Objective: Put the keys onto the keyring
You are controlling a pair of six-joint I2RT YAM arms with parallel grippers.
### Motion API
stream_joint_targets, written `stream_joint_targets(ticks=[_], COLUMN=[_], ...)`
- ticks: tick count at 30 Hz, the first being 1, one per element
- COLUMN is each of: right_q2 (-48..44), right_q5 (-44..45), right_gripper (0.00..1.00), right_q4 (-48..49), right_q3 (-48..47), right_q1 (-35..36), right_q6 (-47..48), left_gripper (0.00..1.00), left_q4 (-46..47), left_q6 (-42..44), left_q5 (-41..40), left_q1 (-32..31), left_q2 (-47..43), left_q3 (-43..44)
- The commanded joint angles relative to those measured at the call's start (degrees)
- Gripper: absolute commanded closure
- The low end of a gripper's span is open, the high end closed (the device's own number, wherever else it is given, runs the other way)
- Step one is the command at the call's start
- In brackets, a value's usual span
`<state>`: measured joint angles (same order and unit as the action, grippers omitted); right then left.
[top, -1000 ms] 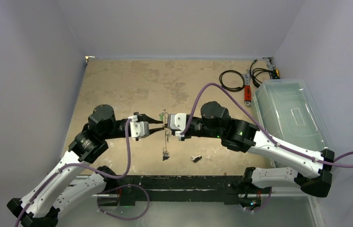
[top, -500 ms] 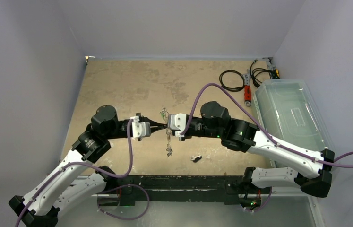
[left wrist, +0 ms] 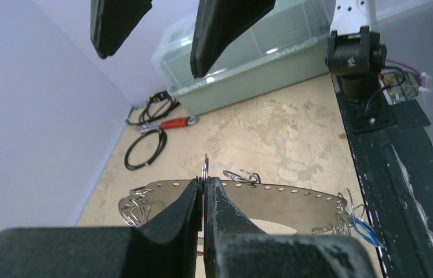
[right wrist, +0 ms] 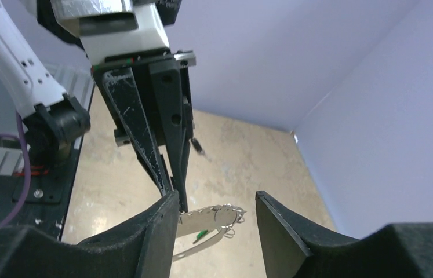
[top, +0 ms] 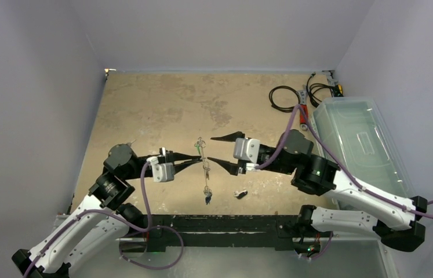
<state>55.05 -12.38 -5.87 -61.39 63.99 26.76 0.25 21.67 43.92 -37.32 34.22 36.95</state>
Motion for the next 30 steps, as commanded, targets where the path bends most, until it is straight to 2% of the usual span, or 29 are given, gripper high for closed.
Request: stream_joint_targets(ticks=[1,5,15,24,30], right_q2=[-2.5,-2.2,3.1,3.6,4.9], right_q5=[-3.9,-8.5,-12.7,-12.8,-12.7], right_gripper=[0.46,0.52,0.66,0.74,0.75], right_q4=[4.2,1.5,-5.3,-4.7,-4.5], right_q3=[0.6,-0.6,-5.0,-5.1,-5.9], right_q1=[-0.3,-0.7,-1.1,-1.2,-1.3], right_q6=[-1.4,-1.5,-0.3,-0.2,0.1], left_gripper=[1.00,1.00,1.00,1.00,1.00], left_q4=[11.4,15.8,21.7,22.2,22.6], left_q6=[-3.5,-5.7,-9.6,-10.0,-10.3], left_q5=[2.8,3.2,4.2,4.5,4.7], left_q1=[-0.3,-0.3,-0.2,-0.2,-0.2], left_q2=[-2.5,-4.7,-6.3,-6.1,-6.0], left_q3=[-1.7,-3.8,-5.8,-6.0,-6.1])
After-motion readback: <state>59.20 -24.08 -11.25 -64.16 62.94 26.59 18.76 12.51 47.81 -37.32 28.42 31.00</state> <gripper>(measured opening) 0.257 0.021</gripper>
